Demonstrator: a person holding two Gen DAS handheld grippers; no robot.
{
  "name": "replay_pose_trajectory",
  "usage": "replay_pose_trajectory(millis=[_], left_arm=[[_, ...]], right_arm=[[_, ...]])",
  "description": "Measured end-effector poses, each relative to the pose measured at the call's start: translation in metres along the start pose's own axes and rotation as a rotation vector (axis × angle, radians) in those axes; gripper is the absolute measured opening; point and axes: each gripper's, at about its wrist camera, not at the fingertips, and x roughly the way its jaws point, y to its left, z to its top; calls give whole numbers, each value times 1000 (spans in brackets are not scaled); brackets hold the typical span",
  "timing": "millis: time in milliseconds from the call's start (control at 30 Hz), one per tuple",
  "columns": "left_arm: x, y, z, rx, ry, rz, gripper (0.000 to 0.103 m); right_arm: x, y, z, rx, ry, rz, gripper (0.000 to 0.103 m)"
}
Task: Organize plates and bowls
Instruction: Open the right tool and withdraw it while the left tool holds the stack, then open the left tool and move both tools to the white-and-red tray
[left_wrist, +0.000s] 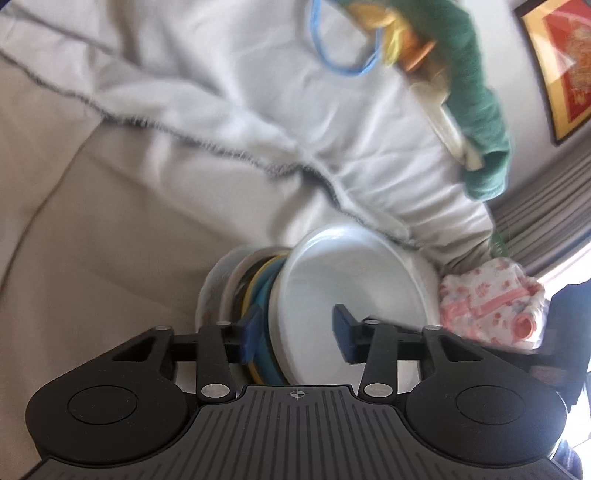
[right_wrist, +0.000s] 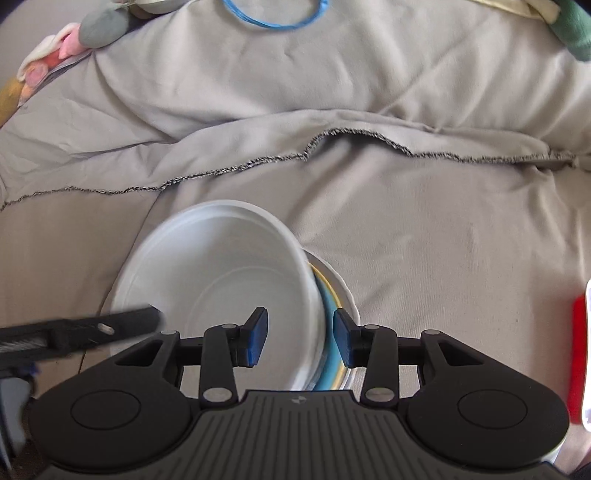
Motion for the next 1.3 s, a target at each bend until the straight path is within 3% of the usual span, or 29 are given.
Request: replay_pose_trajectory(millis=[133,300,433,500,667,767,967,1033,1133,1200,1233,1300], left_arm=[[-8,-7,0,10,-21,-50,45],[-4,-10,0,-13,-43,-52,45],[0,-4,4,-52,-32,-38,45],[-2,-7,4,-61,-48,-11,44],[-20,-32,5,-69,-190,119,44],[-23,-62,8,-52,-249,164,44],[15,-134,1,38,-150,152,44],[37,-155,-7,40,-90,124,44],[77,-184,-18,54,-23,129,44],[119,-202,-25,68,62,142,43],[140,-208,-31,54,115,154,35],[177,-223,-43,85,216,56,35]], right_arm=[[2,-4,-4,13,5,-13,39],[4,-6,-8,22,-6,-66,39],[0,-12,-10,38,-17,-29,39],[-5,-15,-10,40,-38,-9,39],[-27,-37,-10,72,-110,79,40],[-41,-67,-12,109,-161,115,50],[-67,-162,-21,206,-202,78,53],[-75,-195,-27,200,-207,9,58],[-78,-244,-28,208,-176,-109,58],[-74,-281,-27,305,-188,-155,58],[-71,-301,-28,383,-186,-124,58],[-65,-337,-35,502,-190,-36,58]])
